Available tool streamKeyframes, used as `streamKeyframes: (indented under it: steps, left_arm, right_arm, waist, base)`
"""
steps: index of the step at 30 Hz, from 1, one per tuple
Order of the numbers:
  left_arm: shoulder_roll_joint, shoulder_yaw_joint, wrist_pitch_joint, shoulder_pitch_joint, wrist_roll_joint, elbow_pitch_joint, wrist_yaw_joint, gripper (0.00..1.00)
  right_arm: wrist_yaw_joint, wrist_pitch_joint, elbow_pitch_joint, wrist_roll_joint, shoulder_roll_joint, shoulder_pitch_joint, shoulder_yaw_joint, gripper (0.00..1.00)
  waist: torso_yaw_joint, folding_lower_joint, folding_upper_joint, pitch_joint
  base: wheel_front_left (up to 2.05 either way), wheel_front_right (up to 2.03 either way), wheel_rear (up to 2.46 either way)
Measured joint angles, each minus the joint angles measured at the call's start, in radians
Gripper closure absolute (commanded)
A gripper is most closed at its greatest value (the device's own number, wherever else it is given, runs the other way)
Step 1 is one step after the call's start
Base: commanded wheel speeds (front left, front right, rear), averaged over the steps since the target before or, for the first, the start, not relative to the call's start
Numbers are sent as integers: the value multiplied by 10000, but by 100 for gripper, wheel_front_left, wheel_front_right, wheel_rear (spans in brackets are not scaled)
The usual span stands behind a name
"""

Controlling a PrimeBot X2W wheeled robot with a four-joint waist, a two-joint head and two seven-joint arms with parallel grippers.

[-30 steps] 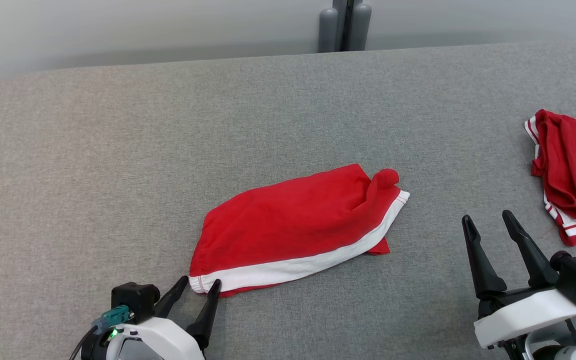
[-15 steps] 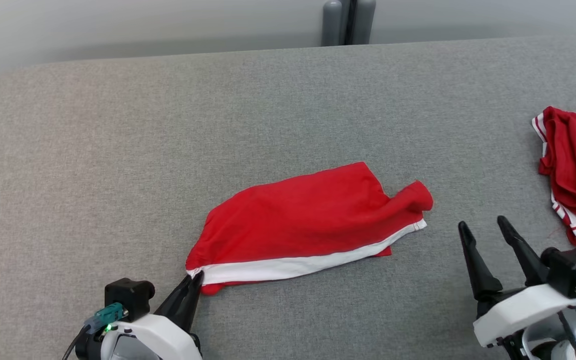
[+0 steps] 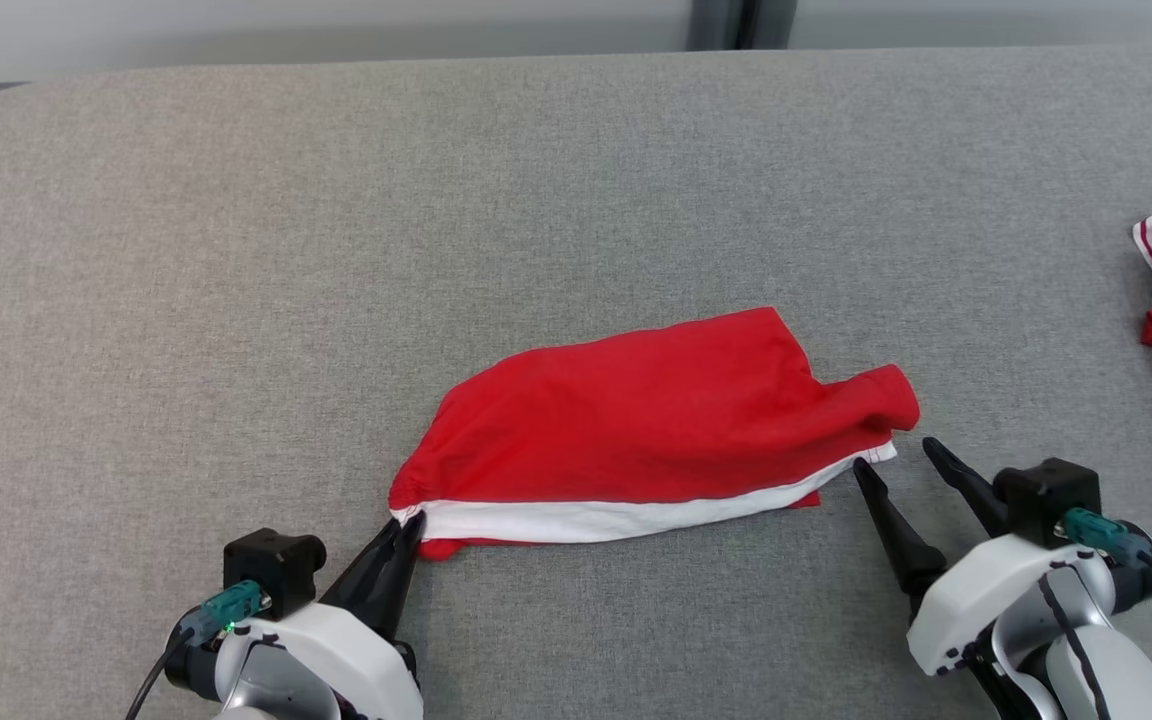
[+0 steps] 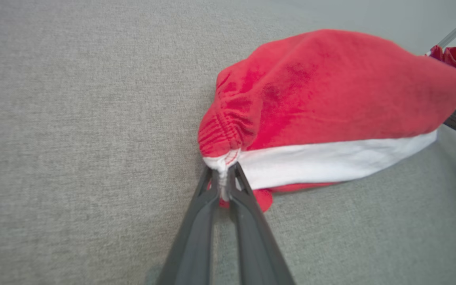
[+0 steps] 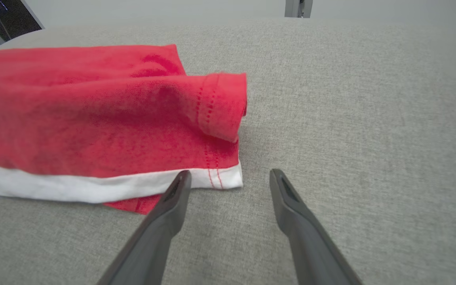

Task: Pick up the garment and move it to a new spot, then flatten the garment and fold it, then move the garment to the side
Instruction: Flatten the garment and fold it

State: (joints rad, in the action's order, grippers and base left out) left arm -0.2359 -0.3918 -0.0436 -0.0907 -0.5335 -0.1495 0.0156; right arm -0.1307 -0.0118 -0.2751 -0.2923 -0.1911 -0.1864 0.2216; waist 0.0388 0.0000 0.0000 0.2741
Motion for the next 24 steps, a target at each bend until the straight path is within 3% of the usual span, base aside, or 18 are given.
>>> streamKeyframes:
  steps: [3,4,5,6,14,24]
  left_arm:
    - [6,-54,35,-43,17,-19,-17,100]
    - [8,-63,42,-81,31,-23,-29,100]
    - [6,-79,46,-125,35,-25,-48,100]
    - [8,-82,63,-171,42,-29,-52,100]
    - [-178,-6,113,-227,59,435,2,100]
    - [-1097,351,-474,-591,353,2220,219,98]
  right_arm:
    - [0,136,-493,-36,-98,-422,337,0]
    - [0,140,-654,-54,-157,-540,472,40]
    - [0,150,-796,-121,-199,-631,596,59]
    - [0,205,-938,-165,-238,-713,677,100]
    - [0,612,-853,-639,-529,-898,838,100]
    - [0,176,1628,-727,-761,-597,213,100]
  waist:
    - [65,0,0,99]
    - [89,0,0,126]
    - [114,0,0,155]
    - [141,-1,0,181]
    - [201,0,0,212]
    - [-90,0,0,-70]
  base:
    - [0,0,0]
    - [0,0,0]
    - [0,0,0]
    - [0,0,0]
    - [0,0,0]
    - [0,0,0]
